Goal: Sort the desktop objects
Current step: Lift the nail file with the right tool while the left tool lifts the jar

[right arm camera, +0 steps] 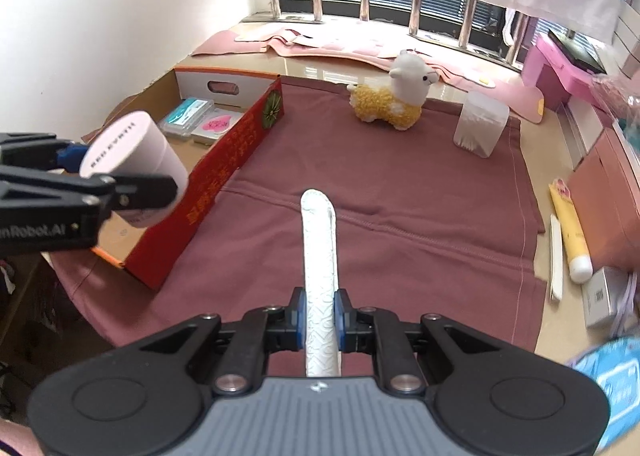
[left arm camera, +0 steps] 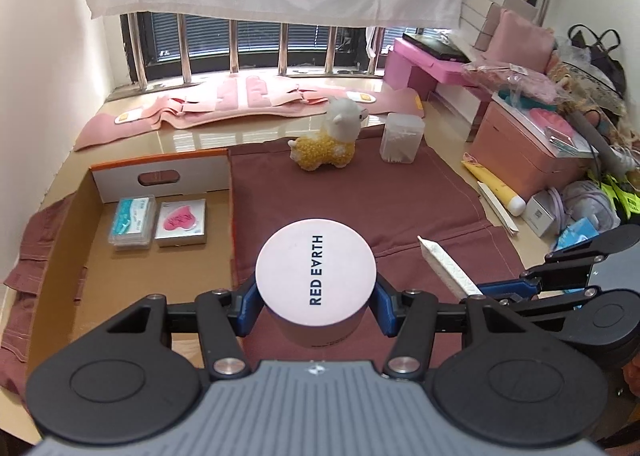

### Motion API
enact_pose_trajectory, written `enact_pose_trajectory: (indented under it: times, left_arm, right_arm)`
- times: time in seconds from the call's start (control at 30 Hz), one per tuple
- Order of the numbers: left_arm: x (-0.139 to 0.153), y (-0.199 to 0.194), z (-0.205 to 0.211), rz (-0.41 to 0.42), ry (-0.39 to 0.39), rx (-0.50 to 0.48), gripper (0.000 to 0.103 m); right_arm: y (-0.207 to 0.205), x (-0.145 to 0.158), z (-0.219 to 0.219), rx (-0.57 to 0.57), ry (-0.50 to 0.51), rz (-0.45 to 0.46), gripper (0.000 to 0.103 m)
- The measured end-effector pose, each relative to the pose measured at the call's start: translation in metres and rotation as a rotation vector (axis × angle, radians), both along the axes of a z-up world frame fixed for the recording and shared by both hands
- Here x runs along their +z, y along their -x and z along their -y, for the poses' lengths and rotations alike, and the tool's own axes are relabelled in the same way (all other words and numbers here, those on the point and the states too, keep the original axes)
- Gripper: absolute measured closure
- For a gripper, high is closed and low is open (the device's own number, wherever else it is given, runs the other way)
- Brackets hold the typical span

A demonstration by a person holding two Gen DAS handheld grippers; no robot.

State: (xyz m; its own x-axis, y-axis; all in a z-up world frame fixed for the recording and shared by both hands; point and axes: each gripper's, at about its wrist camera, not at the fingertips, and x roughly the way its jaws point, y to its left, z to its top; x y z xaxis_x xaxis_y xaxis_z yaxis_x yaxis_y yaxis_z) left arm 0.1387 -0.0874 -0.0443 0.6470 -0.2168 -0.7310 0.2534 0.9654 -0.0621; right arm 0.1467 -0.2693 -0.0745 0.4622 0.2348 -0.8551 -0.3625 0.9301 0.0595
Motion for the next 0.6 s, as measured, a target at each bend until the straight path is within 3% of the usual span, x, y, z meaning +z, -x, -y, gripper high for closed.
enact_pose_trajectory:
  times: [0.6]
  left_arm:
    - [0.002,0.05,-0.077,-0.014,0.0,-0.063,0.047]
  right_arm:
    - [0.066,0.013,-0.073,-0.093,-0.013,0.01,0.09]
